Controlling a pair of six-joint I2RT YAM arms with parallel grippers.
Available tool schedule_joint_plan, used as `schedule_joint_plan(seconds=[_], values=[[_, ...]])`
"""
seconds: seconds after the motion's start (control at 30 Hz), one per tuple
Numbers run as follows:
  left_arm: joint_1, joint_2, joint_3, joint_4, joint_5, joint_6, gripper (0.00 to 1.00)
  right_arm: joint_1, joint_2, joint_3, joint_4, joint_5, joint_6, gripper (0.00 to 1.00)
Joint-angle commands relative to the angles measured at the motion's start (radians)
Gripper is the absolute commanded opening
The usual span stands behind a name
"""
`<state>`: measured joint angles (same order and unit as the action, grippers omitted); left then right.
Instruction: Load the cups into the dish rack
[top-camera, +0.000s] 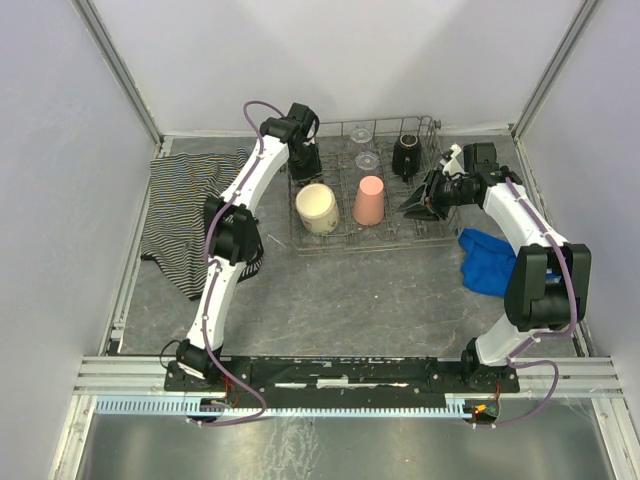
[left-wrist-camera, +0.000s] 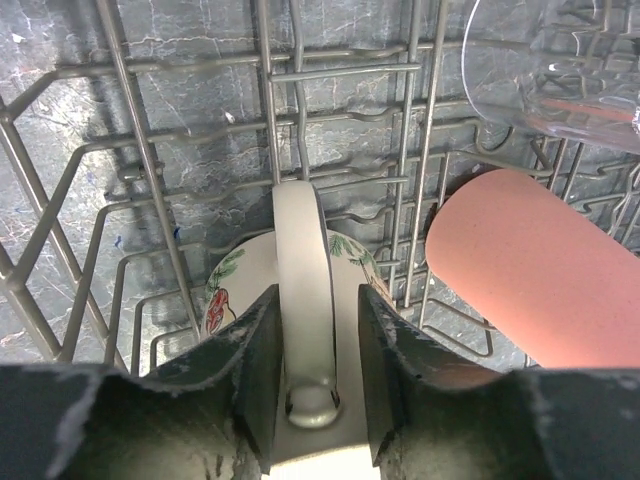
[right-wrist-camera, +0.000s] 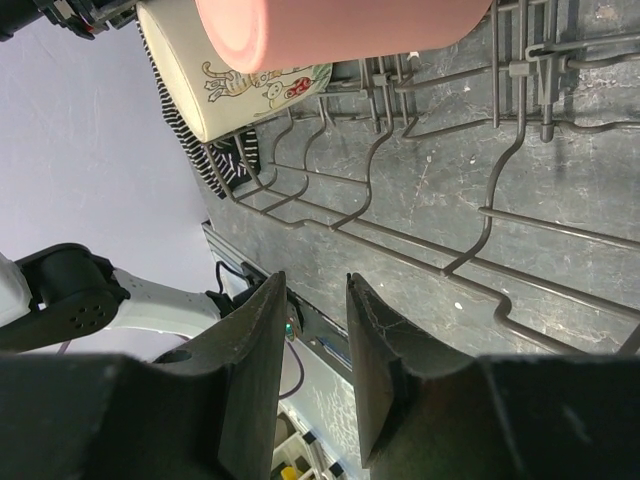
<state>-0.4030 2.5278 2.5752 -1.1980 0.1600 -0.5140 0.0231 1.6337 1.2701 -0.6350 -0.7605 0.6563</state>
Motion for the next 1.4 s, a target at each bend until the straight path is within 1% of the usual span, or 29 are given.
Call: schedule_joint_plan(seconds=[0.0,0.07,0.23,0.5,0.67,0.8,0.83,0.87,0.93,1.0,1.07,1.17,1.2,1.27,1.3,1.33,1.37], values=[[-0.001,0.015,0.045,0.010,0.034,0.006,0.46,-0.005,0.005,0.017,0.001,0.004,-0.021,0.38],[0.000,0.013,0.046,0.018,0.034,0.005,0.47,-0.004,0.006,0.018,0.002,0.003,-0.021,0.38],[0.011,-0.010,0.044,0.059,0.027,-0.007,0.56,-0.005,0.017,0.028,0.001,0.000,-0.024,0.38],[0.052,-0.054,0.028,0.157,0.052,-0.048,0.62,-0.005,0.026,0.037,-0.007,0.003,-0.035,0.39],[0.089,-0.112,0.011,0.231,0.069,-0.083,0.64,-0.004,0.027,0.058,-0.009,0.004,-0.037,0.39],[0.121,-0.180,-0.004,0.274,0.068,-0.106,0.68,-0.004,0.026,0.088,-0.013,0.009,-0.029,0.39],[0.126,-0.194,-0.023,0.284,0.059,-0.104,0.69,-0.005,0.027,0.100,-0.011,0.011,-0.026,0.39],[0.135,-0.245,-0.052,0.303,0.048,-0.099,0.69,-0.005,0.030,0.119,-0.019,0.017,-0.026,0.39],[0.153,-0.337,-0.152,0.369,0.021,-0.092,0.70,-0.006,0.036,0.184,-0.060,0.052,-0.049,0.39],[0.179,-0.418,-0.295,0.487,0.006,-0.103,0.70,-0.011,0.046,0.252,-0.114,0.115,-0.087,0.40],[0.200,-0.475,-0.403,0.577,-0.009,-0.127,0.71,-0.027,0.065,0.322,-0.166,0.183,-0.113,0.41],[0.215,-0.504,-0.461,0.612,-0.043,-0.137,0.74,-0.049,0.098,0.391,-0.237,0.328,-0.139,0.40],[0.213,-0.510,-0.470,0.606,-0.062,-0.127,0.74,-0.061,0.107,0.405,-0.249,0.373,-0.143,0.37],[0.212,-0.534,-0.523,0.590,-0.094,-0.124,0.73,-0.083,0.133,0.435,-0.279,0.456,-0.162,0.19],[0.210,-0.556,-0.565,0.590,-0.110,-0.118,0.72,-0.093,0.151,0.458,-0.304,0.499,-0.179,0.12],[0.206,-0.581,-0.616,0.586,-0.142,-0.112,0.70,-0.102,0.164,0.476,-0.325,0.544,-0.193,0.06],[0.202,-0.613,-0.665,0.586,-0.169,-0.107,0.68,-0.111,0.177,0.489,-0.337,0.580,-0.208,0.02]])
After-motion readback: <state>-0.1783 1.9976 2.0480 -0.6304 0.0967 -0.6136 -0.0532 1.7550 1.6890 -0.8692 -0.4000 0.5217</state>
